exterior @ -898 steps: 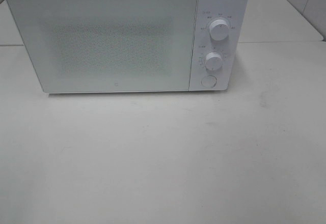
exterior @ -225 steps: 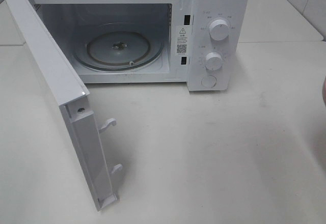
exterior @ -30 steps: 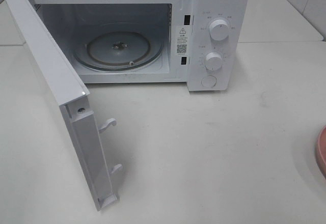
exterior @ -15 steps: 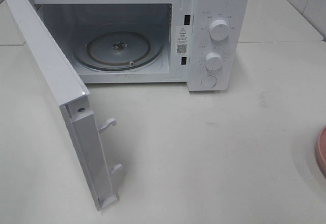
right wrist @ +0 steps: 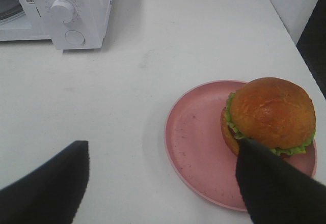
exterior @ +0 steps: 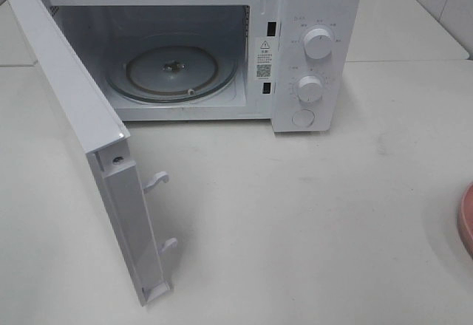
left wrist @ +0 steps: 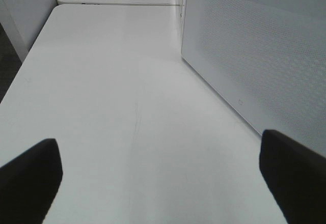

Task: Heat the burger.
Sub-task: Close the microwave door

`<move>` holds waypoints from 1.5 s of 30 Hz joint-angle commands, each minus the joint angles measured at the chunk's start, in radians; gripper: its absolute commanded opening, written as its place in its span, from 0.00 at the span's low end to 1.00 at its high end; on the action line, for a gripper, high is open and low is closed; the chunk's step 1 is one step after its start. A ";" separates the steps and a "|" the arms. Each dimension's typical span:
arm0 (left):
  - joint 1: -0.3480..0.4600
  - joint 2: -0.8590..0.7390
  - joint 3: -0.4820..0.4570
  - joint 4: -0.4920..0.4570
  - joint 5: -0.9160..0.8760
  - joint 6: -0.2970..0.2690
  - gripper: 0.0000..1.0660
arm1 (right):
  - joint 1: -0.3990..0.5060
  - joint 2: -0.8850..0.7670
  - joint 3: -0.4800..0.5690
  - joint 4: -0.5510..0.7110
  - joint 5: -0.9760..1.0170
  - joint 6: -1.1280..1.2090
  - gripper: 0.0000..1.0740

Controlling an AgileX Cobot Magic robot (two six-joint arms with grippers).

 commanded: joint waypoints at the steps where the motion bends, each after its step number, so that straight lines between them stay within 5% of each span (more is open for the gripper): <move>1: -0.006 -0.022 0.003 -0.004 -0.007 -0.005 0.95 | -0.004 -0.027 -0.001 -0.003 -0.002 -0.012 0.71; 15: -0.006 0.015 0.001 -0.026 -0.010 -0.005 0.93 | -0.004 -0.027 -0.001 -0.003 -0.002 -0.012 0.71; 18: -0.006 0.059 -0.004 -0.026 -0.016 -0.005 0.86 | -0.004 -0.027 -0.001 -0.003 -0.002 -0.012 0.71; 23: -0.006 0.186 -0.022 -0.026 -0.053 0.003 0.58 | -0.004 -0.027 -0.001 -0.003 -0.002 -0.012 0.71; 29: -0.006 0.270 -0.025 -0.029 -0.078 0.003 0.43 | -0.004 -0.027 -0.001 -0.003 -0.002 -0.012 0.71; 31: -0.006 0.345 -0.025 -0.055 -0.168 0.003 0.29 | -0.004 -0.027 -0.001 -0.003 -0.002 -0.012 0.71; 34: -0.006 0.360 -0.025 -0.056 -0.191 0.003 0.24 | -0.004 -0.027 -0.001 -0.003 -0.002 -0.012 0.71; 36: -0.006 0.434 -0.019 -0.056 -0.316 0.003 0.03 | -0.004 -0.027 -0.001 -0.003 -0.002 -0.012 0.71; 40: -0.006 0.486 -0.019 -0.051 -0.401 0.010 0.00 | -0.004 -0.027 -0.001 -0.003 -0.002 -0.012 0.71; 45: -0.006 0.598 0.023 -0.057 -0.623 0.103 0.00 | -0.004 -0.027 -0.001 -0.003 -0.002 -0.012 0.71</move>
